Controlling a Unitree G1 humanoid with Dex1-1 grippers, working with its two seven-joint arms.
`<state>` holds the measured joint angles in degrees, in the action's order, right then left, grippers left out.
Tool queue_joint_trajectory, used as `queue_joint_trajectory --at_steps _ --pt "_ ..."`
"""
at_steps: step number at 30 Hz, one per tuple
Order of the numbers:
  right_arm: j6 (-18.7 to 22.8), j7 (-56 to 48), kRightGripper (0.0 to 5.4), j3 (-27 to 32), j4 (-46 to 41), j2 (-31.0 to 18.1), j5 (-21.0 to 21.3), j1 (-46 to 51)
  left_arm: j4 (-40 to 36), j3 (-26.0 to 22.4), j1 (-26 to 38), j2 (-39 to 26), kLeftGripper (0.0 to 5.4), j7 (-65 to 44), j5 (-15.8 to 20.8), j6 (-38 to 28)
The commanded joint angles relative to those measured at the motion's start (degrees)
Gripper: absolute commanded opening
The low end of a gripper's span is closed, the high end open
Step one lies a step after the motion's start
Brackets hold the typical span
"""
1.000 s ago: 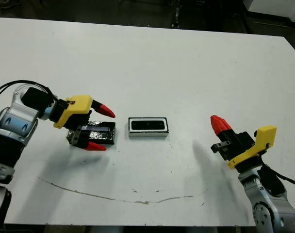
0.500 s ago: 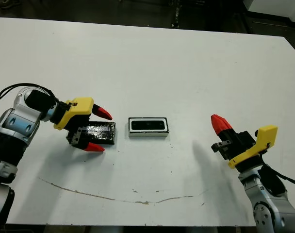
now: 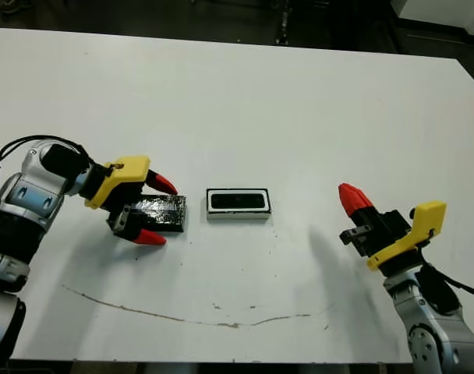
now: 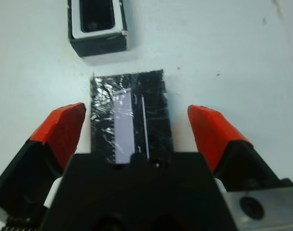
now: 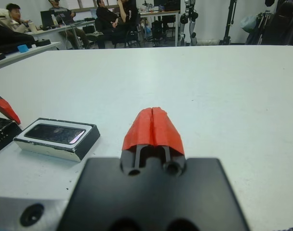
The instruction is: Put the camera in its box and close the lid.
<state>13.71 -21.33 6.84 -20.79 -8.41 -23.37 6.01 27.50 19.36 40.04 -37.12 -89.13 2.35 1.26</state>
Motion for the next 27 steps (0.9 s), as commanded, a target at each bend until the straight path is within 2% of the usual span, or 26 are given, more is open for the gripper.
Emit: queue_joint_trajectory --at_steps 1,6,10,22,27 --pt "0.6 0.0 0.02 0.3 0.1 -0.8 -0.8 0.4 -2.4 1.2 0.6 -1.5 5.40 0.2 -2.5 1.2" --pt "0.6 0.0 0.02 0.1 -0.1 -1.2 -0.8 0.4 -4.4 2.1 0.3 -2.4 5.40 1.1 -5.1 2.0" --pt "0.3 0.0 0.00 0.0 0.0 -1.2 -0.8 0.5 -5.0 2.6 0.1 -2.6 4.99 2.1 -6.6 2.7" --pt "0.0 -0.4 0.00 -0.1 0.3 -1.1 -1.0 0.5 -9.2 0.7 -4.2 -2.1 3.29 10.3 -6.5 2.1" --pt "0.1 0.0 0.00 -0.3 0.0 -1.3 -0.4 0.7 -10.2 0.1 -5.1 -1.9 3.15 11.3 -5.5 3.7"
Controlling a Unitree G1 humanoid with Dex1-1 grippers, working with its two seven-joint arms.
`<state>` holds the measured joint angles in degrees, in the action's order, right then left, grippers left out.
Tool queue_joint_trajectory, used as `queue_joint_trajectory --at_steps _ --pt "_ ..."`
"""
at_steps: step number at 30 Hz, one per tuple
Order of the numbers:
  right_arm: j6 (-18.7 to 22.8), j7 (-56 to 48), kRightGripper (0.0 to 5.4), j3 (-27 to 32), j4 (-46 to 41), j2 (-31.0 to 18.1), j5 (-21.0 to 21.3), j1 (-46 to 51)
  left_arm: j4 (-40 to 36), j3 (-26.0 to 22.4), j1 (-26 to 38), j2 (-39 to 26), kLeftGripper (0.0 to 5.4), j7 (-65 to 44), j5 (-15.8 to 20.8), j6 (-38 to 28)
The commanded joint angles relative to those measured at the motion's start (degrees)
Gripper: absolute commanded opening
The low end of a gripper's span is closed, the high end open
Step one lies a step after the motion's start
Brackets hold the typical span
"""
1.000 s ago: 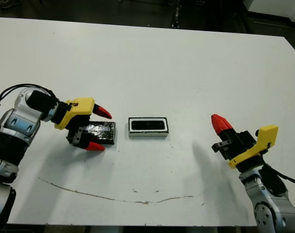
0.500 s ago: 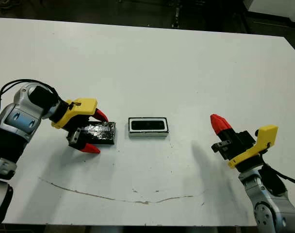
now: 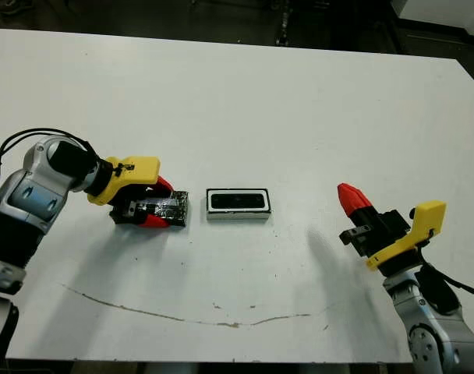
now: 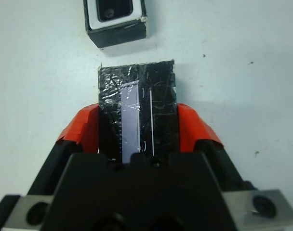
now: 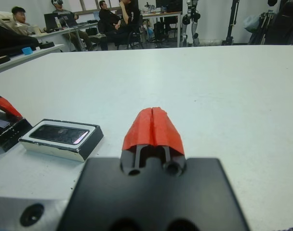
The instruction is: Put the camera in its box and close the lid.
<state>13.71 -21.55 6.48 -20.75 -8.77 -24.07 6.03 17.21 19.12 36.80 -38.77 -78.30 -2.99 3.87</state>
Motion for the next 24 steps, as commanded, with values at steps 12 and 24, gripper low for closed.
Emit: queue_joint_trajectory --at_steps 12,24 --pt "0.4 0.2 0.00 -0.2 0.1 -0.9 0.2 0.7 3.8 -3.8 -1.2 1.6 3.15 -0.3 7.1 3.1" --pt "1.2 0.9 0.00 -0.8 -0.5 -1.2 0.6 1.0 9.2 -6.8 1.7 6.4 3.15 -0.4 12.8 7.0"
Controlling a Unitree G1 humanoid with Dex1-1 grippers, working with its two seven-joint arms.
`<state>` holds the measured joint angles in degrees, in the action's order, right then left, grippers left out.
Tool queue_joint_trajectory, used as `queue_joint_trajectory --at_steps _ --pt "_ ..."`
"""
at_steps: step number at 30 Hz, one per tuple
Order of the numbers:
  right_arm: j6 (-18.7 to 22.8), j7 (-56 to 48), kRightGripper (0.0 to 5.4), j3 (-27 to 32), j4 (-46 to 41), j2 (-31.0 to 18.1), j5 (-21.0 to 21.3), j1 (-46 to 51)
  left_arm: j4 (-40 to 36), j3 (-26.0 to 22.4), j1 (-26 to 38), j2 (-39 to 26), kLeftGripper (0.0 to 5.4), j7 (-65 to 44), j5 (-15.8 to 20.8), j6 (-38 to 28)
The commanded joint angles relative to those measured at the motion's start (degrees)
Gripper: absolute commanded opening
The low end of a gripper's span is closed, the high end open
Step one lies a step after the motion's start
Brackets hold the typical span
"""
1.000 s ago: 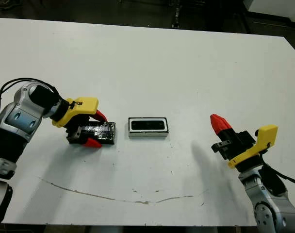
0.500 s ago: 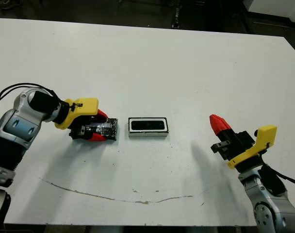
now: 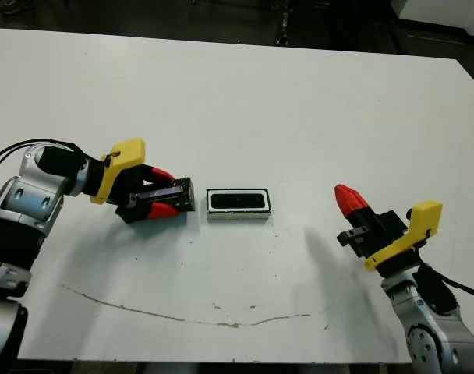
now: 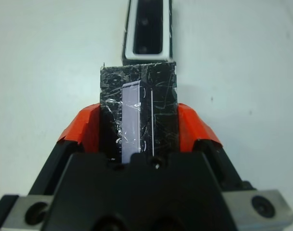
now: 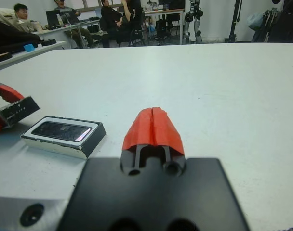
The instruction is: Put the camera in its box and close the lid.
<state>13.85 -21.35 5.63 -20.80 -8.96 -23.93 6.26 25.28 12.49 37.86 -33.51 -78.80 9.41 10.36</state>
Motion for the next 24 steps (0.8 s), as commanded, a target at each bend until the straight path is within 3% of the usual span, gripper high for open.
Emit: queue_joint_trajectory --at_steps 1,8,15,24 --pt "1.1 0.8 0.00 0.0 -0.5 -0.9 0.4 0.8 1.3 -0.1 0.9 1.6 3.15 0.3 0.3 0.7" --pt "1.2 0.8 0.00 0.0 -0.5 -0.9 0.2 0.9 0.9 0.9 0.9 4.5 3.15 4.3 -2.1 -3.0" --pt "1.1 0.7 0.00 0.0 -0.5 -0.9 0.2 1.0 1.4 2.5 1.3 6.9 3.15 5.2 -2.8 0.0" --pt "1.7 1.1 0.00 0.1 -0.7 -0.7 -0.1 1.2 1.6 4.1 0.7 8.3 3.15 5.8 -3.5 -1.0"
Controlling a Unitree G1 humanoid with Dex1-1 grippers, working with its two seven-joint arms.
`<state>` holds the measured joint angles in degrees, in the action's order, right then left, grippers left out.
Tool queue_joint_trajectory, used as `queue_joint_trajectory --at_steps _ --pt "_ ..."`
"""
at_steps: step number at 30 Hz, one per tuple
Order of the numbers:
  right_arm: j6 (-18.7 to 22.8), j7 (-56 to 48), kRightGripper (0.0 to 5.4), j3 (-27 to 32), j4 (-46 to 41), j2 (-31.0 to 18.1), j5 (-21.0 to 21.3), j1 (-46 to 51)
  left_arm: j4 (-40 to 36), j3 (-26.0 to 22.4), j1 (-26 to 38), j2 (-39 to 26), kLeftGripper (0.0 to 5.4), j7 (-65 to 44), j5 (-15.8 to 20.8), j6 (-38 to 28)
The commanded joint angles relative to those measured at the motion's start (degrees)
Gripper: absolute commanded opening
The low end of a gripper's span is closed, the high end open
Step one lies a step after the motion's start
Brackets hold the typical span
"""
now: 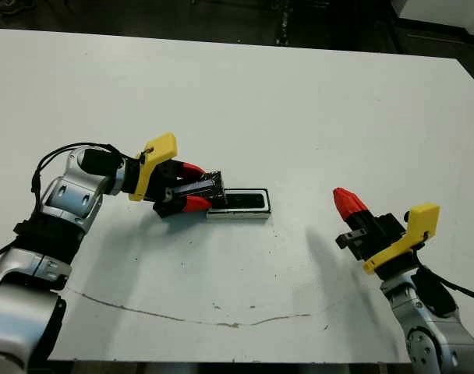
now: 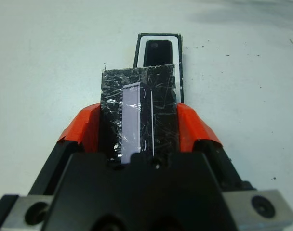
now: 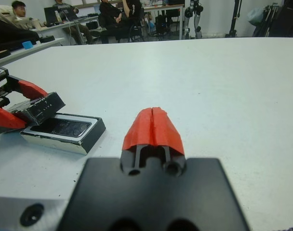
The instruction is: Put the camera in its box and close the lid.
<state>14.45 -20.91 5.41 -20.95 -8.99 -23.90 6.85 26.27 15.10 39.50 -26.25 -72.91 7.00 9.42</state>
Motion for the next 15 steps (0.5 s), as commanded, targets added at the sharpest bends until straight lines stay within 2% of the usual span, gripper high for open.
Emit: queue_joint_trajectory --at_steps 1,7,15 --pt "1.2 0.7 0.00 0.3 -0.6 -0.7 -0.1 0.6 1.0 1.5 -1.1 1.4 3.15 -0.3 -0.8 -0.1" --pt "0.8 0.6 0.00 0.2 -0.4 -0.7 0.0 0.5 1.8 1.6 -1.6 2.7 3.15 -1.7 0.6 0.6" --pt "0.5 0.6 0.00 0.1 -0.3 -0.7 0.2 0.6 -0.1 1.2 -2.4 4.8 3.15 -2.3 3.9 5.6"
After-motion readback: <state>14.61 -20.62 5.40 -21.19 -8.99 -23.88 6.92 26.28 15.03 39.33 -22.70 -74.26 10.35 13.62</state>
